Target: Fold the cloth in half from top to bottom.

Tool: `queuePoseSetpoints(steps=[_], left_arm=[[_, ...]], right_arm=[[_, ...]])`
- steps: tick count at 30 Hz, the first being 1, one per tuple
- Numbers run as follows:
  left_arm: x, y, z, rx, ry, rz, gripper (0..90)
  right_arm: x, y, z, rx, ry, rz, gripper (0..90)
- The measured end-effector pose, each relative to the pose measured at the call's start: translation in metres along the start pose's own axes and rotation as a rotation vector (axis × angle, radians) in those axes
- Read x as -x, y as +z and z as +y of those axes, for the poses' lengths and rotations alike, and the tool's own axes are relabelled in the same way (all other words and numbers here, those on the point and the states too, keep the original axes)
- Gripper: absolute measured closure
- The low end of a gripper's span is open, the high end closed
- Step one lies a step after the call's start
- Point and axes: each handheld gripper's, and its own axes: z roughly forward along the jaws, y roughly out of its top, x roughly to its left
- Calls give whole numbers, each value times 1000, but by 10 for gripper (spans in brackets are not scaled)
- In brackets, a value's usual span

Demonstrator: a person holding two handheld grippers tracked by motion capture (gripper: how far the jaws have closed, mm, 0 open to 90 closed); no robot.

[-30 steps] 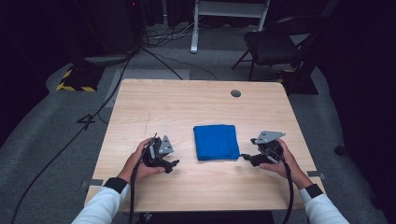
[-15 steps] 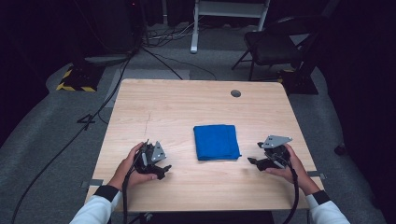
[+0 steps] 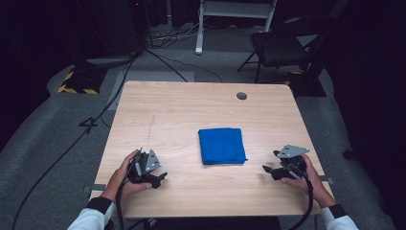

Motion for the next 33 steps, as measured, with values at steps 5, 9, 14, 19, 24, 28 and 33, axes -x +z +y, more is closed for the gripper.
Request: queuePoseSetpoints(steps=[5,9,14,19,24,28,33], left_arm=[[-3,-2,-14,-17,-35,3,175],[-5,-5,-22,-4,-66,2,174],[-12,-8,-30,19,-116,-4,176],[-18,-9,-37,23,-153,-16,177],[-26,-9,-47,21,-198,-29,180],[-32,-10,-56,30,-233,-60,180],[-37,-11,-66,64,-251,-96,176]], right_arm=[[4,-4,-14,-14,20,-26,249],[8,-8,-25,-12,50,-36,249],[12,-12,-37,-13,87,-50,248],[19,-16,-54,23,174,-40,241],[23,-21,-64,40,226,-52,234],[24,-23,-69,50,267,-65,200],[25,-25,-72,41,296,-84,171]])
